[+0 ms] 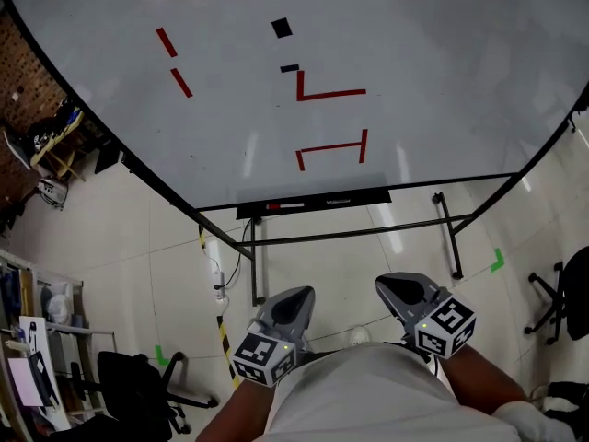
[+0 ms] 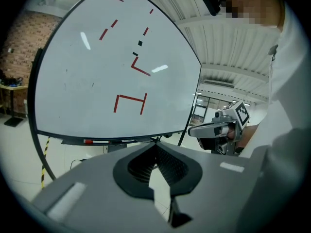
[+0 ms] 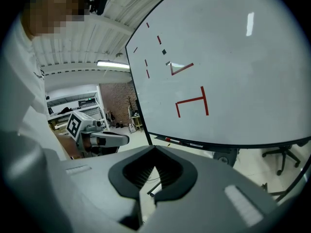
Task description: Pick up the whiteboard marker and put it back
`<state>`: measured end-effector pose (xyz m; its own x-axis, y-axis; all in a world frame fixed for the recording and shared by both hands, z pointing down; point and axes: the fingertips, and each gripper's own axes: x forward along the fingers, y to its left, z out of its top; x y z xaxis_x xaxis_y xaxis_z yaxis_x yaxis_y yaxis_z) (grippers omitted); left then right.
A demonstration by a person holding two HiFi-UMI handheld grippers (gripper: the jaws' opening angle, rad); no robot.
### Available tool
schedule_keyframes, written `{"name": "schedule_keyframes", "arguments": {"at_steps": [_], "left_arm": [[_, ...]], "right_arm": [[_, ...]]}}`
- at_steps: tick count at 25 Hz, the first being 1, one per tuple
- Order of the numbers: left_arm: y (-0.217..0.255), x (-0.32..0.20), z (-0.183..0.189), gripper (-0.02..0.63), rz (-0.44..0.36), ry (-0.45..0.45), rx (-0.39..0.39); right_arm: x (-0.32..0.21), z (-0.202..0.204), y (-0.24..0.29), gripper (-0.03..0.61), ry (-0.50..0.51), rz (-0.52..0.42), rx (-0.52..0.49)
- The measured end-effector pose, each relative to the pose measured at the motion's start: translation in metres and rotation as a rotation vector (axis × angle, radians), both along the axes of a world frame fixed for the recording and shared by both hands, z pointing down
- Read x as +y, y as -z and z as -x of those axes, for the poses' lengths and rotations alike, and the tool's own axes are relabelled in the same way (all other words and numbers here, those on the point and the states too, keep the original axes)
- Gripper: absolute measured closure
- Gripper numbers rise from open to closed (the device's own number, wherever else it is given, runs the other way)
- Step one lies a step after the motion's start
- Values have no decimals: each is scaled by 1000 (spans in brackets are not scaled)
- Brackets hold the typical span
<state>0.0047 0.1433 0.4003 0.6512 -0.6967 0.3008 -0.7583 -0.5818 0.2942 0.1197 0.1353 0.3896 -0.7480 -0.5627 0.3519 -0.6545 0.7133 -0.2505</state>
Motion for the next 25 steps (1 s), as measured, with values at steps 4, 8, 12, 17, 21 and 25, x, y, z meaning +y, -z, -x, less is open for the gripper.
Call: {"name": "schedule_keyframes", "arguments": {"at_steps": [4,8,12,17,21,25], "left_arm": [[-2,5,23,597,15,-24,-39],[-7,8,37,597,30,-47,-49],[-7,7,47,597,29,-71,-48],[-8,5,55,597,29,-84,-46],[-6,4,57,597,19,-91,-45],[-5,4,59,597,11,-92,-44]], "right_arm": [[4,20,-2,577,-27,10,-4],[7,34,-7,577,-60,26,-17],[8,45,-8,577,-78,28,-13],[11,51,-9,578,-95,26,-9],[11,53,-4,577,-94,11,5],[15,56,-5,578,-83,10,17]]}}
